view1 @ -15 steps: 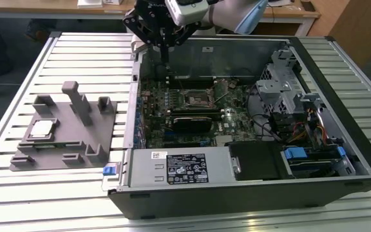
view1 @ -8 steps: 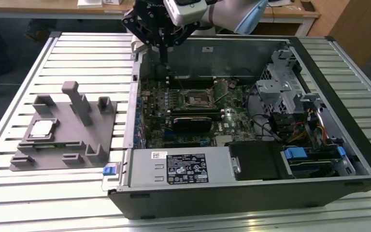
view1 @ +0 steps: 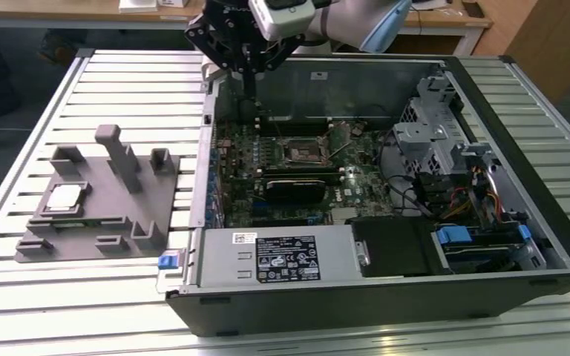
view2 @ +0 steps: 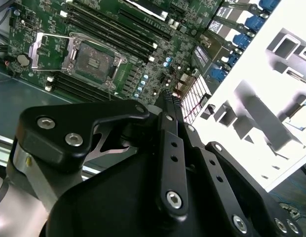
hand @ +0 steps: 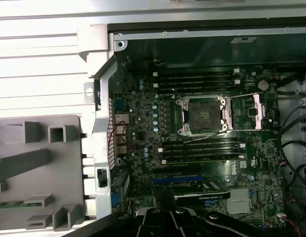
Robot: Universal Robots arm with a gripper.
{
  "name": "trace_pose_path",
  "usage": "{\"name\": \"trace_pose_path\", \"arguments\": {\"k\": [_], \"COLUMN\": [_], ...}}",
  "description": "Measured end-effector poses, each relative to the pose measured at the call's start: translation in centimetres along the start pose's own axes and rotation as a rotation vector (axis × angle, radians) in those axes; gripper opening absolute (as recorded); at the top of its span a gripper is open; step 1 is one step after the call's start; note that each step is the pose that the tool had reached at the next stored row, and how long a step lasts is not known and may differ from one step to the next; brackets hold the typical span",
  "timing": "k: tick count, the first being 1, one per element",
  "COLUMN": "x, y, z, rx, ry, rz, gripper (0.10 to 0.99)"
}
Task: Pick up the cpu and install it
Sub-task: 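Reach for the cpu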
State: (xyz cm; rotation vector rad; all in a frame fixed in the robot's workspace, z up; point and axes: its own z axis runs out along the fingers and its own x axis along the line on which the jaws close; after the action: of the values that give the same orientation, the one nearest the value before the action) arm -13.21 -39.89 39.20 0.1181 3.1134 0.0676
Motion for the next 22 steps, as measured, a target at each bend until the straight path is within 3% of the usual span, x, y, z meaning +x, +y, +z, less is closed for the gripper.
{"name": "trace_pose_path", "arguments": {"k": [22], "x": [0.99], "y": [-0.08], "z": [0.16], "rx": [0.0], "ry": [0.0008], "rz": [0.0], "gripper": [0.106]}}
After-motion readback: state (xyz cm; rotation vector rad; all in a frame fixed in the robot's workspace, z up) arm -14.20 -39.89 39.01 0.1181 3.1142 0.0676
